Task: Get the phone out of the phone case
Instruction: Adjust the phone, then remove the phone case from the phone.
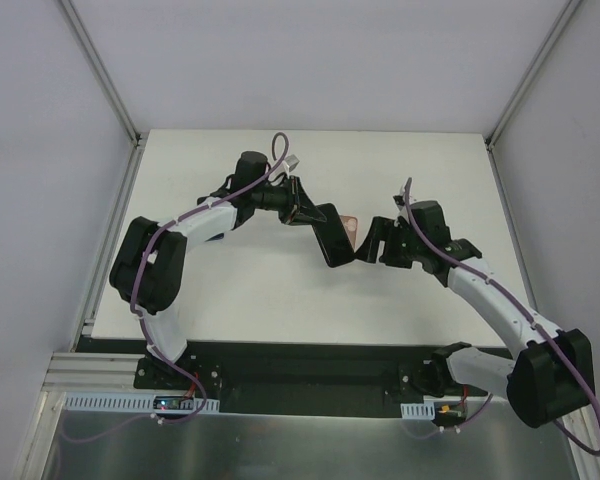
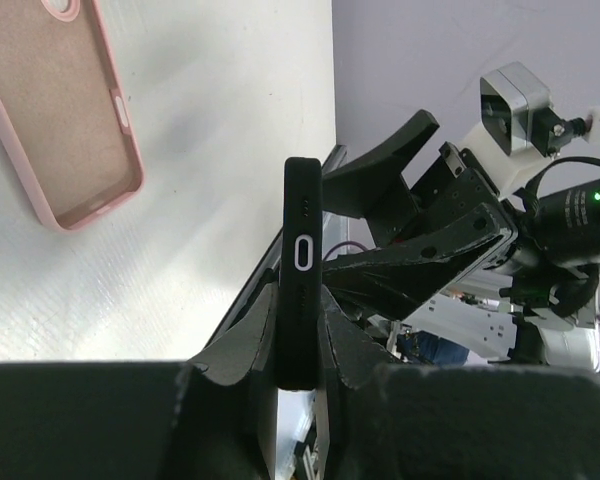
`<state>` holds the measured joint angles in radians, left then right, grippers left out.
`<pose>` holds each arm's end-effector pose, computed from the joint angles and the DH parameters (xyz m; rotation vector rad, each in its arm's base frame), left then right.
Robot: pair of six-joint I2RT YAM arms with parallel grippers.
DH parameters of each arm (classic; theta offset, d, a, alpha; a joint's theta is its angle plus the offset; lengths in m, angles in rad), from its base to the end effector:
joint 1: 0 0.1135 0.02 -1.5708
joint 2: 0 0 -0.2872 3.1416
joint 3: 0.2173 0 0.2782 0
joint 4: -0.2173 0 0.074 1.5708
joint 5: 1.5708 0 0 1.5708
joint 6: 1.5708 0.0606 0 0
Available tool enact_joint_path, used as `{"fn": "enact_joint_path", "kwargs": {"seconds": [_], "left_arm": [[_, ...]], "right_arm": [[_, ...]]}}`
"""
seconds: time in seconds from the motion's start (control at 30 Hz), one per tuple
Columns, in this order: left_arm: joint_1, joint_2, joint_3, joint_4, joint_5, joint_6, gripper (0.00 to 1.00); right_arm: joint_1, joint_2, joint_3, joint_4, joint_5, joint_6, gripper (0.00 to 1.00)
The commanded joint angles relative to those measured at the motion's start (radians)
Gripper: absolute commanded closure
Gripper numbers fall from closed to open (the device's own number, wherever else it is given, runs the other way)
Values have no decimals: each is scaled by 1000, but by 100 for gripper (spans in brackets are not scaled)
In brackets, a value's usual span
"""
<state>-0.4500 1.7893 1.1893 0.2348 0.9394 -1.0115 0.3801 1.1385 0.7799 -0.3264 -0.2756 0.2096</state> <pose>0.3775 -0.2367 0.2508 0.1252 2.2603 -1.7895 0.2516 0.1183 0.2514 -0.3460 2.2748 0.6211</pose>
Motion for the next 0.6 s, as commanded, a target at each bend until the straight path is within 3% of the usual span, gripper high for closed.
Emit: {"fn": "enact_joint_path", "kwargs": {"seconds": [0.0,0.33,0.57], "left_arm": [[-3,-102,13,83,84,-48,100],[-16,-136,1,135,111,-94,100],[-18,-171,-34,198,133,-160,100]], "right_arm": [[34,26,42,-39,124,-26,29],[98,104,85,-79,268,-52,39],[180,156,149,-164,504,-75,40]]}}
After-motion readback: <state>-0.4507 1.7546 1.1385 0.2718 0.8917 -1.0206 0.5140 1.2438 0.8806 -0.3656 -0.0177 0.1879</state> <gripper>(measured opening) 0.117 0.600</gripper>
